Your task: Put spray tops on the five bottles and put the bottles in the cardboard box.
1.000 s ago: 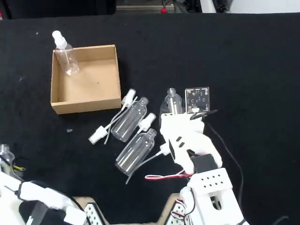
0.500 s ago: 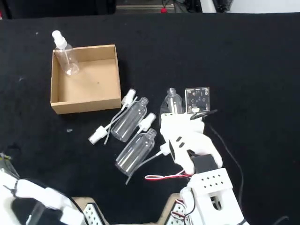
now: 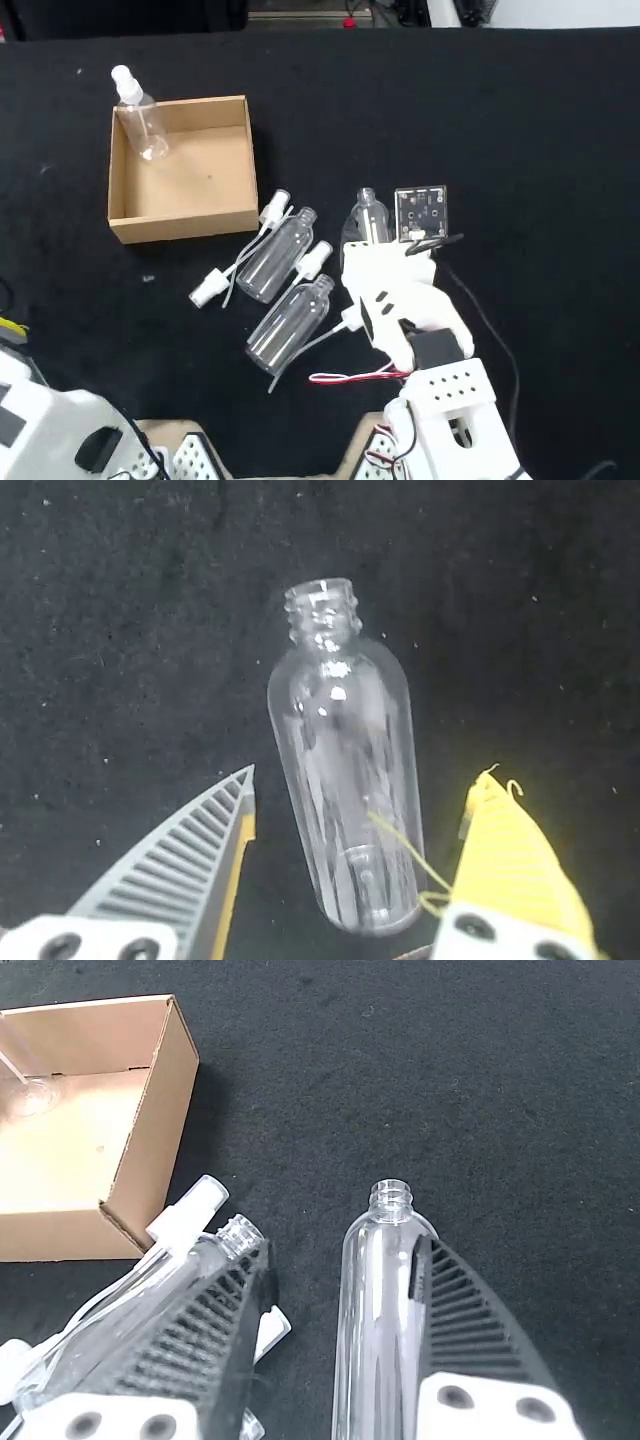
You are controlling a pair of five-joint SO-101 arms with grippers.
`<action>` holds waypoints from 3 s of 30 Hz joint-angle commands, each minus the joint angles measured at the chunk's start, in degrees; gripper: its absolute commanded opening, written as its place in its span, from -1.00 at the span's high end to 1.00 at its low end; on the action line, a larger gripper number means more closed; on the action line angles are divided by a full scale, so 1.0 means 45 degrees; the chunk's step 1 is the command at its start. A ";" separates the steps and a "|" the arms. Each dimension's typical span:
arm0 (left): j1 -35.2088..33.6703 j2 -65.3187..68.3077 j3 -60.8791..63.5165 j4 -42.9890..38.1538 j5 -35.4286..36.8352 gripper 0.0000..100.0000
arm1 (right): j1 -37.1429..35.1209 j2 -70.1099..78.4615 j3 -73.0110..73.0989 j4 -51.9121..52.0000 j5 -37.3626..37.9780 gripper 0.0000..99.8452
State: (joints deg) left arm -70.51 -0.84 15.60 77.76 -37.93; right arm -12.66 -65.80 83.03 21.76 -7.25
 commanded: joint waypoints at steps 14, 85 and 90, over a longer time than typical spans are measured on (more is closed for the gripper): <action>0.0537 0.0215 0.2120 -0.3927 0.1270 0.37 | 0.0176 -0.0147 -0.0283 -0.0293 -0.0039 0.58; 0.2217 -1.0960 0.9035 -0.5685 0.8557 0.82 | -0.7267 0.6476 -0.8606 0.6720 0.9397 0.58; 0.2100 -1.0960 0.9485 -0.6252 0.8615 0.82 | -0.8107 0.8899 -0.9465 0.6896 1.2093 0.58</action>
State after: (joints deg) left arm -60.92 -48.48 57.89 52.18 0.13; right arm -46.59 -30.29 44.97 51.91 40.31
